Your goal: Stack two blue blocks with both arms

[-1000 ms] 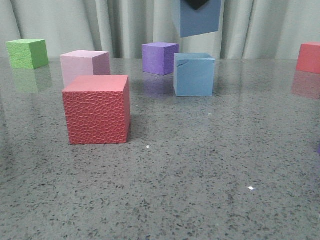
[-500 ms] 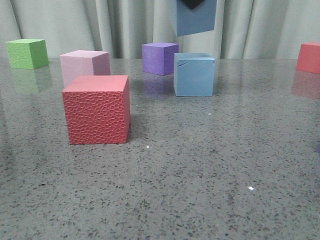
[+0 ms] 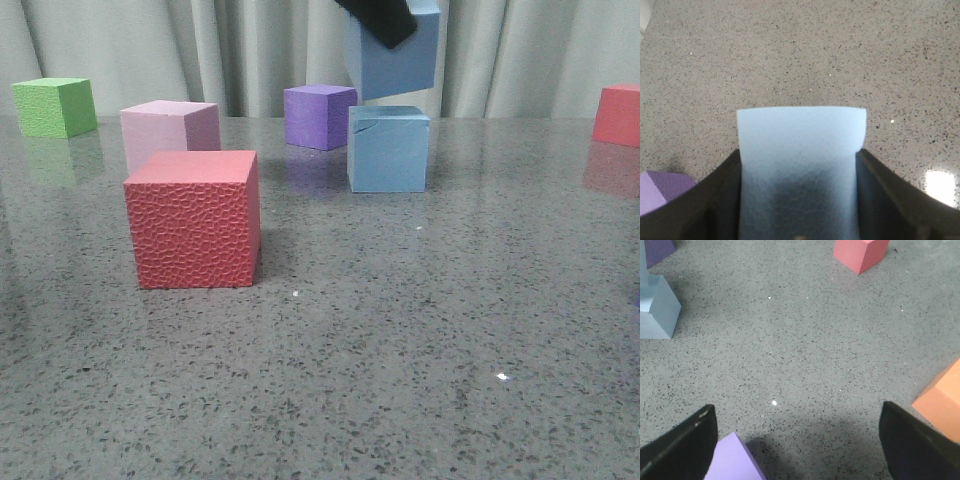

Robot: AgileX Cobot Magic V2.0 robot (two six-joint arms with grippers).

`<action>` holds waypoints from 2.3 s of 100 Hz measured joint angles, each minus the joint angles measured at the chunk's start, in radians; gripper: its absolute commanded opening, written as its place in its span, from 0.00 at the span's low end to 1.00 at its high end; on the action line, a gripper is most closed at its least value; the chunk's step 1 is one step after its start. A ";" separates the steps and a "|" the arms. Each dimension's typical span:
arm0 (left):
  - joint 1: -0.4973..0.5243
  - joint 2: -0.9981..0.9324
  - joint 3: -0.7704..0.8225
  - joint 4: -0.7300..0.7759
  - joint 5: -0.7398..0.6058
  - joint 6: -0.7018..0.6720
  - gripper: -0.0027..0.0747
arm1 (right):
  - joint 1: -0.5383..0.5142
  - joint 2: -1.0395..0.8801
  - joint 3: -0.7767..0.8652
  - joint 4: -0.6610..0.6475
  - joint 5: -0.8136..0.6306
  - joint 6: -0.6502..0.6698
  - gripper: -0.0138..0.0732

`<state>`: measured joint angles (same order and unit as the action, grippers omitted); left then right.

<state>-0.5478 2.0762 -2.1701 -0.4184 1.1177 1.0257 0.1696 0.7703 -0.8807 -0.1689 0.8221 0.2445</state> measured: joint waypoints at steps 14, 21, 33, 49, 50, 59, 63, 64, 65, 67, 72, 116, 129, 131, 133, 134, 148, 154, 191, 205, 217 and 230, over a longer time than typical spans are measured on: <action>0.000 0.000 0.000 -0.002 0.025 0.004 0.28 | 0.000 0.000 0.000 0.000 0.000 0.000 0.90; 0.002 0.002 0.000 -0.004 0.041 0.009 0.28 | 0.000 0.000 0.000 0.000 0.000 0.000 0.90; 0.002 0.008 0.000 -0.004 0.050 0.020 0.28 | 0.000 0.000 0.000 0.000 0.000 0.000 0.90; 0.002 0.011 0.000 -0.004 0.052 0.027 0.28 | 0.000 0.000 0.000 0.000 0.000 0.000 0.90; 0.002 0.011 0.000 -0.004 0.052 0.027 0.28 | 0.000 0.000 0.000 0.000 0.000 0.000 0.90; 0.002 0.011 0.000 -0.004 0.052 0.036 0.28 | 0.000 0.000 0.000 0.000 0.000 0.000 0.90; 0.002 0.011 0.000 -0.004 0.054 0.041 0.28 | 0.000 0.000 0.000 0.000 0.000 0.000 0.90; 0.002 0.011 0.000 -0.004 0.054 0.040 0.28 | 0.000 0.000 0.000 0.000 0.000 0.000 0.90; 0.002 0.011 0.000 -0.004 0.054 0.043 0.28 | 0.000 0.000 0.000 0.000 0.000 0.000 0.90; 0.002 0.011 0.000 -0.004 0.054 0.045 0.28 | 0.000 0.000 0.000 0.000 0.000 0.000 0.90; 0.002 0.011 0.000 -0.004 0.054 0.050 0.28 | 0.000 0.000 0.000 0.000 0.000 0.000 0.90; 0.002 0.011 0.000 -0.006 0.078 0.125 0.28 | 0.000 0.000 0.000 0.000 0.000 0.000 0.90; 0.002 0.011 0.000 -0.012 0.067 0.133 0.28 | 0.000 0.000 0.000 0.000 0.000 0.000 0.90; 0.002 0.011 0.000 -0.012 0.066 0.134 0.28 | 0.000 0.000 0.000 0.000 0.000 0.000 0.90; 0.002 0.011 0.000 -0.013 0.066 0.134 0.28 | 0.000 0.000 0.000 0.000 0.000 0.000 0.90; 0.002 0.011 0.000 -0.013 0.066 0.137 0.28 | 0.000 0.000 0.000 0.000 0.000 0.000 0.90; 0.002 0.011 0.000 -0.014 0.066 0.150 0.28 | 0.000 0.000 0.000 0.002 0.000 0.000 0.90; 0.002 0.011 0.000 -0.014 0.066 0.155 0.28 | 0.000 0.000 0.000 0.002 0.000 0.000 0.90; 0.002 0.011 0.000 -0.014 0.062 0.159 0.28 | 0.000 0.000 0.000 0.002 0.000 0.000 0.90; 0.002 0.011 0.000 -0.014 0.062 0.159 0.28 | 0.000 0.000 0.000 0.002 0.000 0.000 0.90; 0.002 0.011 0.000 -0.014 0.062 0.159 0.28 | 0.000 0.000 0.000 0.002 0.000 0.000 0.90; 0.002 0.013 0.000 -0.014 0.060 0.159 0.28 | 0.000 0.000 0.000 0.002 0.000 0.000 0.90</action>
<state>-0.5459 2.0889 -2.1701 -0.4326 1.1773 1.1843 0.1696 0.7703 -0.8807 -0.1672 0.8221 0.2445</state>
